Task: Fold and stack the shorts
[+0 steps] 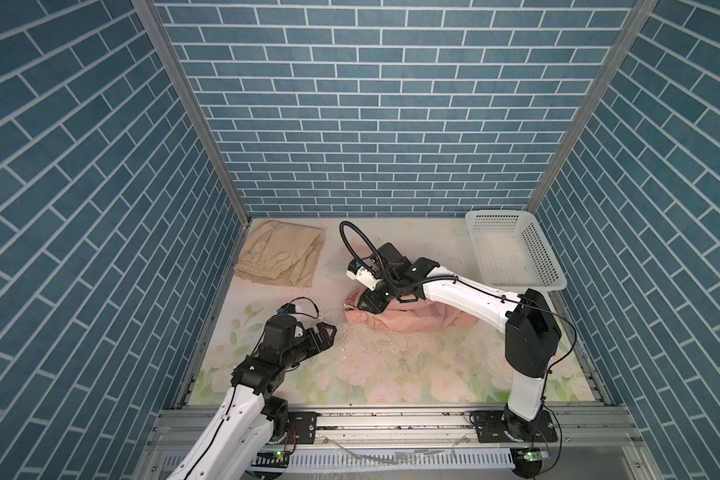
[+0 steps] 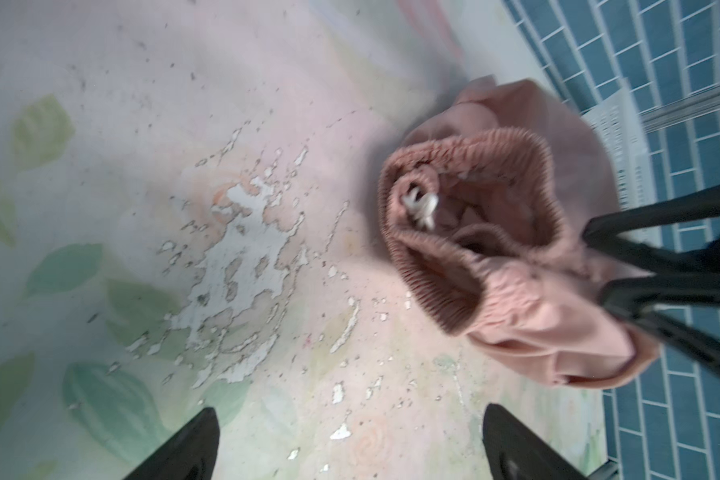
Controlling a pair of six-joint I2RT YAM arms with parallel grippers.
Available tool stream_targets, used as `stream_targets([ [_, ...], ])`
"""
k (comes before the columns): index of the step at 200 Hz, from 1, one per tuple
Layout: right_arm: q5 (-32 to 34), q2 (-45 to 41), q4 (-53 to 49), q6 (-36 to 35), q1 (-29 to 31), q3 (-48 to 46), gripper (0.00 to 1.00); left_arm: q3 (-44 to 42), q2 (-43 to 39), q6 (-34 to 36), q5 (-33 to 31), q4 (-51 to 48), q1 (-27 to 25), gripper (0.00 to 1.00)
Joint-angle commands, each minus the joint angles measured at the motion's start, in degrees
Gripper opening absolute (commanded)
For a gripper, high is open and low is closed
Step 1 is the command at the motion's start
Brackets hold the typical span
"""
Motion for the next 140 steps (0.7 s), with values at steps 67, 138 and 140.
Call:
stream_targets([
  [67, 0.2, -2.6, -9.7, -10.7, 4.0, -0.8, 0.47, -6.2, -0.8, -6.8, 3.7, 7.5, 0.1, 0.97],
  [138, 13.2, -3.8, -4.8, -12.0, 7.8, -7.9, 0.47, -9.5, 3.5, -7.3, 2.7, 12.0, -2.8, 0.84],
  [140, 13.2, -3.7, -4.6, -12.0, 7.8, -8.0, 0.47, -9.5, 3.6, -7.3, 2.7, 12.0, -2.9, 0.84],
])
